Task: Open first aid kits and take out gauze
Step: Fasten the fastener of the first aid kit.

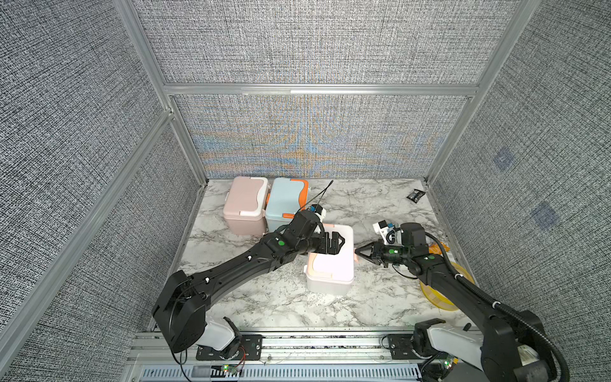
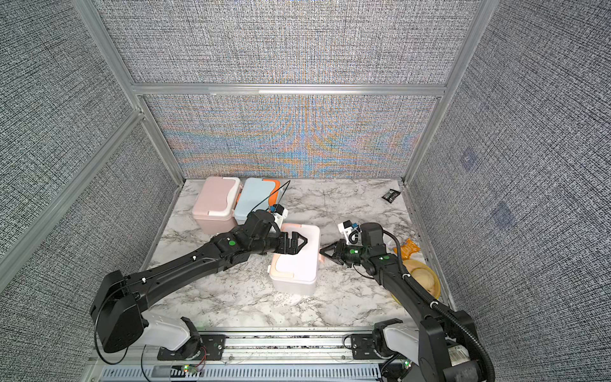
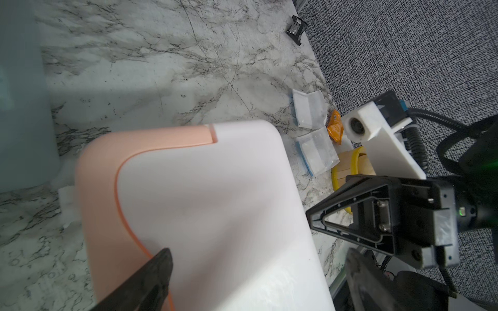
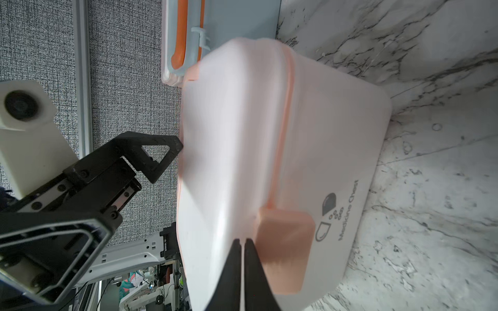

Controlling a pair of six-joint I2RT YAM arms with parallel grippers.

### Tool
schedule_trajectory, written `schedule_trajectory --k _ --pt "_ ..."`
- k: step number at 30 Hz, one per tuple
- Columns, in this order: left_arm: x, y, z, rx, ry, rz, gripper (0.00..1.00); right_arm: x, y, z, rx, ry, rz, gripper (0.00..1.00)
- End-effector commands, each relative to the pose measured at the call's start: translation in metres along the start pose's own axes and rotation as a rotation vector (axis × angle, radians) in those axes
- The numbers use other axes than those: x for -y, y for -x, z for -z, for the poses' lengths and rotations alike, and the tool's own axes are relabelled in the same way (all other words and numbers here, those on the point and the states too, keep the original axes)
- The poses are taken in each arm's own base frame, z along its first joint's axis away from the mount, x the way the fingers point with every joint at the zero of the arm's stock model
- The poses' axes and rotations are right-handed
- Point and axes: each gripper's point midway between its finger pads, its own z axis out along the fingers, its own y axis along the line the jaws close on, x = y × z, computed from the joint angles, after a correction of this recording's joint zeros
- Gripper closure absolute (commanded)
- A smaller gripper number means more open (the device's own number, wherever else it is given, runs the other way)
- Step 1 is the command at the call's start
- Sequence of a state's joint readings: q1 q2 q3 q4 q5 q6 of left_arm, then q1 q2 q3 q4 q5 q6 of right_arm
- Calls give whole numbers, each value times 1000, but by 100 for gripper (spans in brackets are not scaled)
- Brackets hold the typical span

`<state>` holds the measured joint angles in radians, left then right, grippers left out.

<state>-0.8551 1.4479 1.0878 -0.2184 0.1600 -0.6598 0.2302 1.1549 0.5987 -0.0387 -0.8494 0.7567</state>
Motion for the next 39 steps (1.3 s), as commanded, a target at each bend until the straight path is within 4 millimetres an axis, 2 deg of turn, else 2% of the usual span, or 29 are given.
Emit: schedule_trajectory --k 1,4,11,17,18,21,25,30,39 --pt "-1 -4 0 -20 1 12 0 -5 1 0 -1 12 14 91" --pt "1 0 5 -14 2 5 1 -9 1 5 9 3 25 90" --pt "8 9 19 10 12 -26 0 -21 3 26 66 -26 65 74" --pt "19 2 10 -38 -9 -48 0 2 5 28 85 -47 13 70" --pt "19 -1 7 -50 -6 -50 0 5 5 26 78 -41 6 73" --pt "13 -6 -1 -72 9 -48 0 11 5 20 57 -27 -13 88" --pt "6 -13 -11 -91 24 -41 0 18 5 11 38 -10 -39 97" --pt "0 -24 -22 -120 26 -20 0 25 2 1 7 -14 -54 100" --pt "-7 -43 -35 -187 18 -4 0 20 -2 -16 -31 -11 -40 100"
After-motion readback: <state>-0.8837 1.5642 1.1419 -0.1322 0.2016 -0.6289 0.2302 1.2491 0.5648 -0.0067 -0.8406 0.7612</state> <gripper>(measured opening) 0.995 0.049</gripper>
